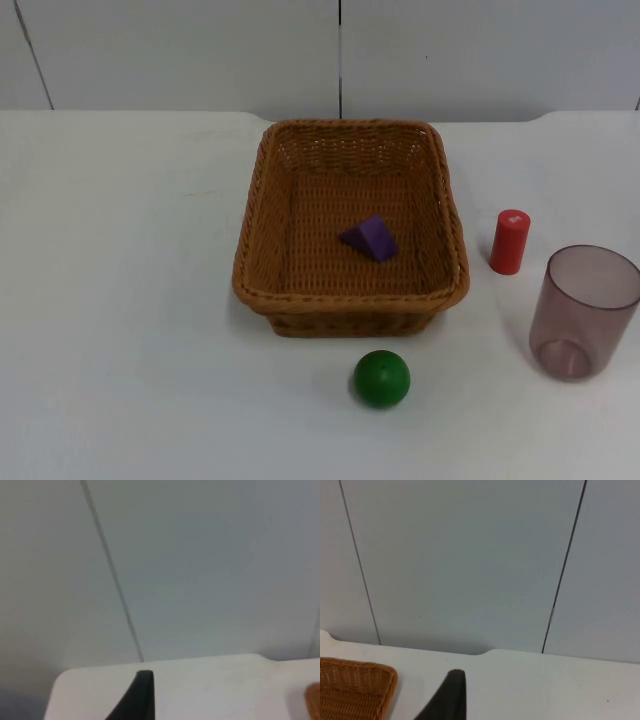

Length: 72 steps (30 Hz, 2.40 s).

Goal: Pick up the basket with the left hand and place the triangular block into the basket with the right hand.

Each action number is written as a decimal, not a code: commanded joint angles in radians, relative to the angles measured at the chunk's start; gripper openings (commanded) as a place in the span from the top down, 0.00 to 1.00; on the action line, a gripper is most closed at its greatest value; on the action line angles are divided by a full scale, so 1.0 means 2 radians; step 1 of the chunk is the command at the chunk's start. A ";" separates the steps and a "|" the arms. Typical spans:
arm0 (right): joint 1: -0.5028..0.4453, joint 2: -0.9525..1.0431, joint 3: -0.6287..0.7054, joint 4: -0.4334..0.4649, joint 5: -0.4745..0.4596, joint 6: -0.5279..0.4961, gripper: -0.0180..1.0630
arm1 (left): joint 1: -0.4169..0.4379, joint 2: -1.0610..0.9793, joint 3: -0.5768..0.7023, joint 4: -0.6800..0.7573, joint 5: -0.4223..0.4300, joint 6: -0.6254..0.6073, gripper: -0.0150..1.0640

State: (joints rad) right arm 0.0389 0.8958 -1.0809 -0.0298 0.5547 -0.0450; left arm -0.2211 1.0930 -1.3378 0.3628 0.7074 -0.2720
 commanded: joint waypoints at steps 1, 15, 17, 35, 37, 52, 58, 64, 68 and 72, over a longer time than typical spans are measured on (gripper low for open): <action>-0.003 -0.009 0.003 0.000 0.003 0.005 0.01 | 0.001 -0.013 -0.002 0.020 0.017 -0.022 0.01; -0.003 -0.238 0.003 -0.046 0.057 -0.004 0.01 | 0.001 -0.248 0.004 0.020 0.068 0.018 0.01; -0.003 -0.257 0.003 -0.046 0.065 0.007 0.01 | 0.011 -0.276 0.004 0.027 0.091 0.018 0.01; -0.003 -0.393 0.003 -0.014 0.115 -0.032 0.01 | 0.110 -0.438 0.026 -0.166 0.079 0.189 0.01; -0.003 -0.421 0.003 0.001 0.129 -0.043 0.01 | 0.111 -0.460 0.042 -0.191 0.088 0.188 0.01; -0.003 -0.448 0.000 0.059 0.237 -0.092 0.01 | 0.111 -0.546 0.133 -0.213 0.155 0.207 0.01; -0.003 -0.448 0.008 0.059 0.244 -0.090 0.01 | 0.111 -0.546 0.139 -0.210 0.154 0.207 0.01; -0.003 -0.448 0.058 0.059 0.261 -0.073 0.01 | 0.111 -0.546 0.180 -0.206 0.156 0.185 0.01; -0.003 -0.448 0.120 0.059 0.262 -0.060 0.01 | 0.111 -0.546 0.251 -0.205 0.174 0.183 0.01; -0.003 -0.448 0.152 0.055 0.262 -0.043 0.01 | 0.111 -0.546 0.293 -0.202 0.206 0.170 0.01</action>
State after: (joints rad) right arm 0.0389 0.0000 -0.7938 0.0827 1.0789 -0.1432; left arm 0.0000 0.0000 -0.7788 -0.0478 1.0915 0.0862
